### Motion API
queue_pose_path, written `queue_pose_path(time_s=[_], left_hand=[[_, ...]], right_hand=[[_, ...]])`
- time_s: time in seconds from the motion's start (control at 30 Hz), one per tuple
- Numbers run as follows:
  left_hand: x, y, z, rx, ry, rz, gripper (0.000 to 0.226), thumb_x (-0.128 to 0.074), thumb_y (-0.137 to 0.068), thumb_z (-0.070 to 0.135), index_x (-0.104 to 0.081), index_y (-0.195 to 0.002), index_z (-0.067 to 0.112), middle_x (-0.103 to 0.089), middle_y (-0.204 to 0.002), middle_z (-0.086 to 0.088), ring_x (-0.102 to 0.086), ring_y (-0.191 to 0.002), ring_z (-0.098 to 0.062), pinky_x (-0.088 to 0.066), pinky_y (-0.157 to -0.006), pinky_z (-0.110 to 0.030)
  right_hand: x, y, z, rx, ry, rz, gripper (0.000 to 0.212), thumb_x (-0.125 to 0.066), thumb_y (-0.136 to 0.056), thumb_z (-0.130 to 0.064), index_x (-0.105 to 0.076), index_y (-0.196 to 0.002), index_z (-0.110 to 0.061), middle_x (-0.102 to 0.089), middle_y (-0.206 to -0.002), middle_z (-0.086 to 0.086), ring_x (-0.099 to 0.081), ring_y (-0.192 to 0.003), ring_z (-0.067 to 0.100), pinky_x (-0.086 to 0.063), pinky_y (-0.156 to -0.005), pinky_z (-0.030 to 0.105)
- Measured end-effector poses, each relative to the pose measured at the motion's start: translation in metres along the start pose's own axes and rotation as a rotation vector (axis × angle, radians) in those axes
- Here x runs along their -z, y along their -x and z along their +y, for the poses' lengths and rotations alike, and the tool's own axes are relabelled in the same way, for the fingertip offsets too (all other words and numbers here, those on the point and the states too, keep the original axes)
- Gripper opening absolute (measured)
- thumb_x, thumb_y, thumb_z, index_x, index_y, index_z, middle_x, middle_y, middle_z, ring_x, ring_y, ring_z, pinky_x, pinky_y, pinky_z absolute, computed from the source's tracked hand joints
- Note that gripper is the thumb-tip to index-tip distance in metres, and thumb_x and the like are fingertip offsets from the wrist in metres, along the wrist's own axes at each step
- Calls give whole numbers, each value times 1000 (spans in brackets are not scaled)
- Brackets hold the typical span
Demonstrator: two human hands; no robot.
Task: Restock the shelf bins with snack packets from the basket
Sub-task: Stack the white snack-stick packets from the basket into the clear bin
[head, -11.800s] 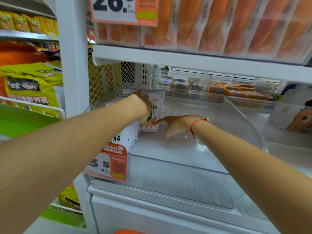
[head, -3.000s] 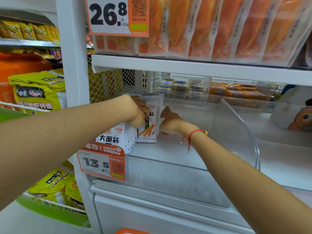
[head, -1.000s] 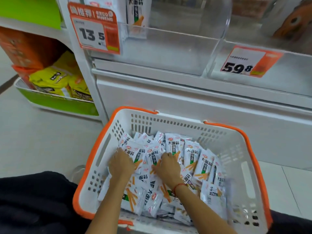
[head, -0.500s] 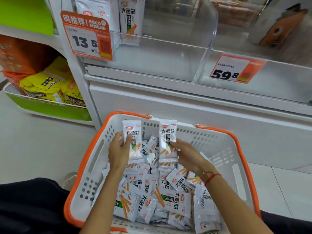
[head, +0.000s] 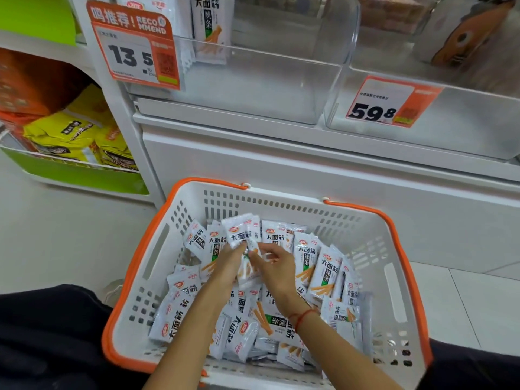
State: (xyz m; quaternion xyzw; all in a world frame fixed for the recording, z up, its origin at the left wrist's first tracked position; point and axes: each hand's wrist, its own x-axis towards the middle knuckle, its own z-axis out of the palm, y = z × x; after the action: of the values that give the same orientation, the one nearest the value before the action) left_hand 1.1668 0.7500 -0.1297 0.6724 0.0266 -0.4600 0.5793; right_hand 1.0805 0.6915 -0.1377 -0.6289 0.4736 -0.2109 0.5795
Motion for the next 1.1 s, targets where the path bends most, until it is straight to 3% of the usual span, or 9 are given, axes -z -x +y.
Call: queue_pose_path(time_s=[0.13, 0.2, 0.33, 0.5, 0.6, 0.7, 0.8, 0.9, 1.1], left_hand=[[12, -6, -8, 3, 45, 116, 23, -48, -98, 22, -61, -110, 8, -68, -93, -10, -64, -84, -26, -52, -75, -36], [19, -8, -8, 7, 87, 140, 22, -51, -97, 29, -62, -109, 14, -68, -96, -8, -64, -88, -24, -51, -76, -34], [21, -7, -2, 61, 260, 107, 25, -48, -98, 28, -62, -113, 14, -67, -92, -9, -63, -77, -24, -51, -69, -35], [24, -5, -1, 53, 227, 137, 22, -48, -98, 24, -58, -116, 15, -66, -107, -14, -64, -88, -28, -52, -86, -48], [28, -8, -4, 32, 184, 171, 18, -47, -99, 20, -56, -114, 17, -64, -111, -13, -61, -103, -32, -47, -95, -53], [27, -14, -10, 23, 131, 169, 26, -48, -97, 20, -54, -122, 14, -61, -117, -16, -57, -110, -35, -43, -99, -55], [20, -22, -18, 40, 123, 157, 34, -46, -98, 25, -47, -131, 15, -57, -125, -10, -53, -115, -30, -39, -102, -54], [8, -11, -8, 62, 206, 149, 43, -43, -97, 29, -44, -138, 15, -48, -138, -12, -46, -126, -32, -35, -107, -50], [-1, -8, 1, 20, 196, 99, 44, -46, -94, 28, -44, -135, 14, -45, -137, -5, -43, -126, -27, -33, -104, -36]], right_hand=[[6, -19, -2, 99, 260, 0, 22, -57, -93, -23, -72, -104, -11, -71, -105, 4, -57, -78, 10, -46, -66, 23], [17, -38, 6, 60, 550, 89, 34, -54, -93, -26, -60, -120, -7, -59, -124, 9, -59, -102, 19, -50, -80, 30], [21, -50, 13, -124, 849, -90, 71, -63, -87, -36, -30, -138, 1, -36, -141, 15, -44, -126, 32, -43, -98, 41], [21, -67, 4, -199, 665, -150, 48, -60, -85, -6, -35, -126, 3, -60, -109, 16, -62, -95, 30, -54, -84, 43], [36, -64, -19, -197, 401, -245, 27, -56, -88, 1, -44, -112, -2, -62, -102, 14, -58, -69, 18, -54, -62, 28], [52, -49, -48, -182, 62, -376, 25, -61, -90, -5, -49, -111, -10, -64, -99, 9, -55, -68, 12, -46, -57, 19], [45, -33, -58, -204, 58, -524, 22, -65, -87, -6, -52, -104, -13, -67, -88, 3, -62, -70, 12, -51, -62, 23], [24, -23, -46, -33, 249, -386, 24, -71, -82, -6, -52, -94, -14, -64, -92, 5, -64, -78, 21, -55, -72, 34], [9, -10, -25, 139, 316, -136, 25, -79, -75, -21, -58, -89, -26, -58, -70, -8, -59, -66, 10, -50, -66, 26]])
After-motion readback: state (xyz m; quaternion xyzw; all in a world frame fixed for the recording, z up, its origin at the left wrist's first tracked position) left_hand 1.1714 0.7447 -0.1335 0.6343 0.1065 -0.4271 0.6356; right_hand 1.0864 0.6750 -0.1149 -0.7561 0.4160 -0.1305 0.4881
